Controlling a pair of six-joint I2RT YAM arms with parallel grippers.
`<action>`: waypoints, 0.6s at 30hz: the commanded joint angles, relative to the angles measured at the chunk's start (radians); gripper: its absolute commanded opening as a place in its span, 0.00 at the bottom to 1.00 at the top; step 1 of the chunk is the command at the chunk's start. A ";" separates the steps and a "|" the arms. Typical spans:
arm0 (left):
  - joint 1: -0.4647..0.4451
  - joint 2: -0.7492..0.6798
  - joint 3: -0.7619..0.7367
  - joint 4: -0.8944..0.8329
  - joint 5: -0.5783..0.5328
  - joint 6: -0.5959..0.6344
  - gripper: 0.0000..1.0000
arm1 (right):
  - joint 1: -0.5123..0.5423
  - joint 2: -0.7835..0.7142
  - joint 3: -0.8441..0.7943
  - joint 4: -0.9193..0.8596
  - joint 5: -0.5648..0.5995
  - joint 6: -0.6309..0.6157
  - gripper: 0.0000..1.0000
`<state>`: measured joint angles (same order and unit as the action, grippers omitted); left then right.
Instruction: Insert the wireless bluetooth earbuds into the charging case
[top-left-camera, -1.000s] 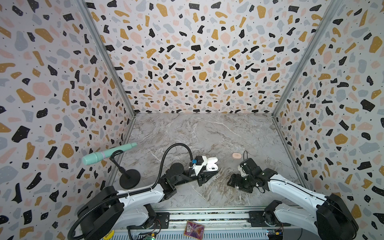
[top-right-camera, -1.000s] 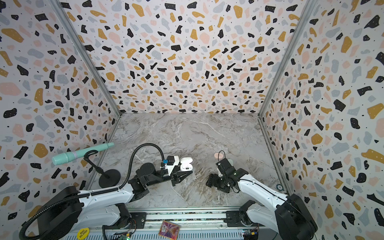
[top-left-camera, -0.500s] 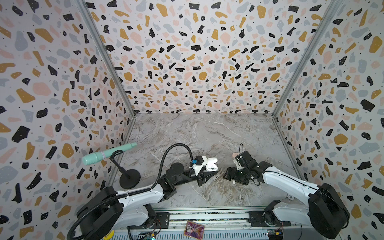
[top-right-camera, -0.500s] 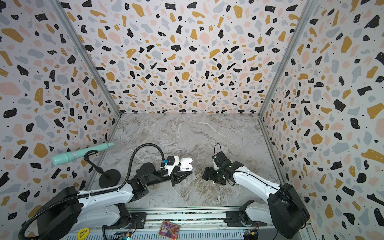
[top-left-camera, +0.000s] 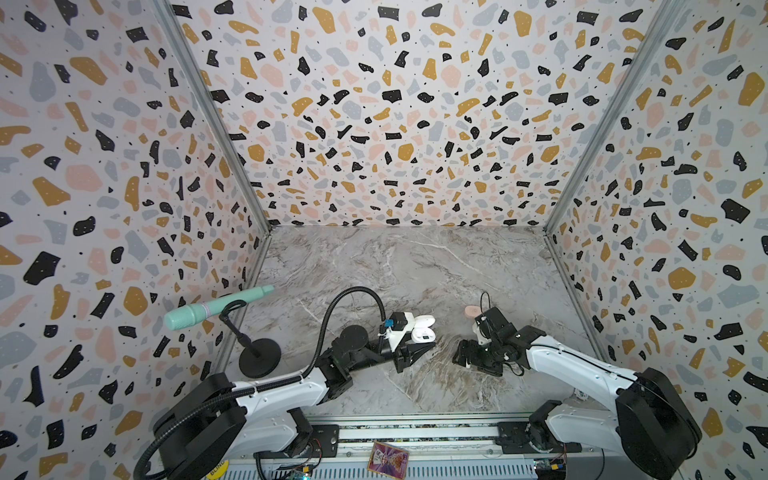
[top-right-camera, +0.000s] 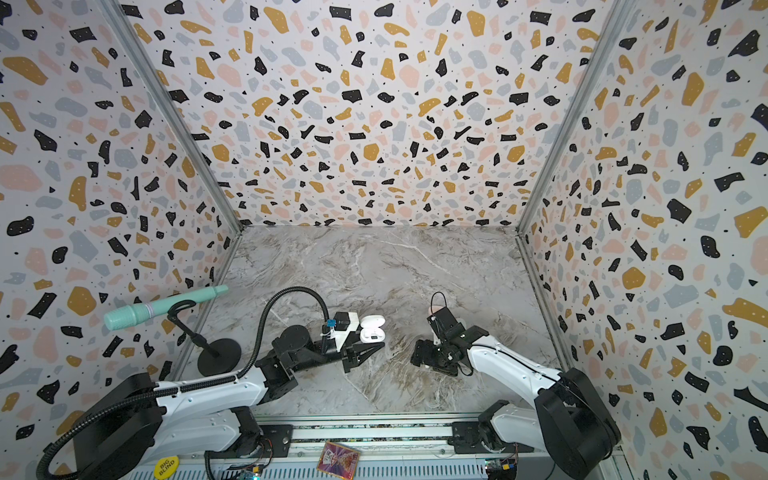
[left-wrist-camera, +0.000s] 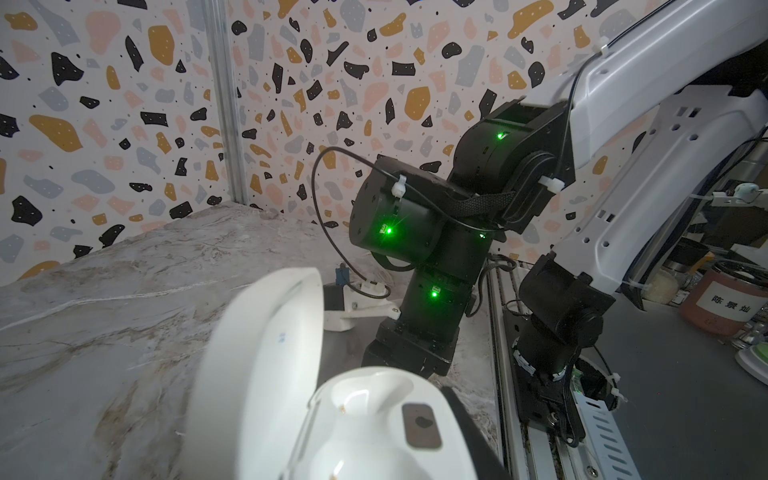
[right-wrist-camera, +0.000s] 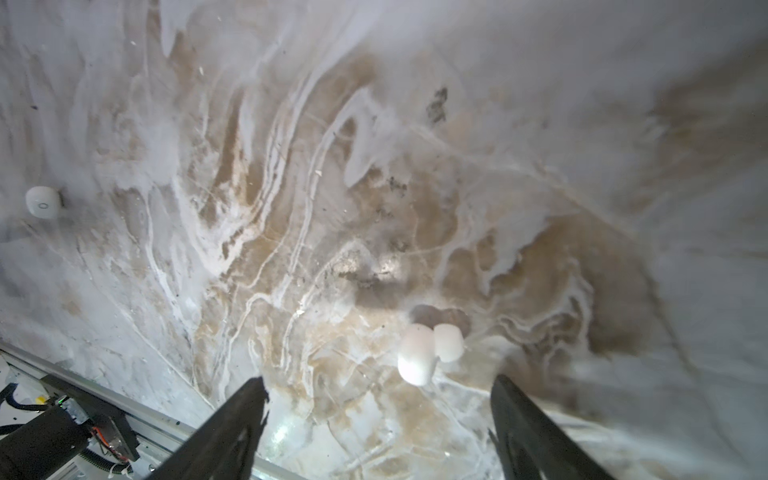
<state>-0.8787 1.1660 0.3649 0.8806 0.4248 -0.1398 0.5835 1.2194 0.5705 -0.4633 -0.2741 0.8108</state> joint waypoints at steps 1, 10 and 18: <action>0.006 -0.031 0.013 0.027 -0.003 0.020 0.18 | -0.002 0.008 -0.012 0.040 -0.012 0.025 0.86; 0.005 -0.037 0.010 0.022 -0.009 0.023 0.18 | 0.017 0.072 0.027 0.115 -0.069 0.061 0.86; 0.007 -0.048 0.005 0.012 -0.016 0.028 0.17 | 0.091 0.096 0.143 0.132 -0.105 0.120 0.85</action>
<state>-0.8780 1.1370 0.3649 0.8539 0.4164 -0.1287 0.6537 1.3121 0.6632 -0.3420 -0.3569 0.8944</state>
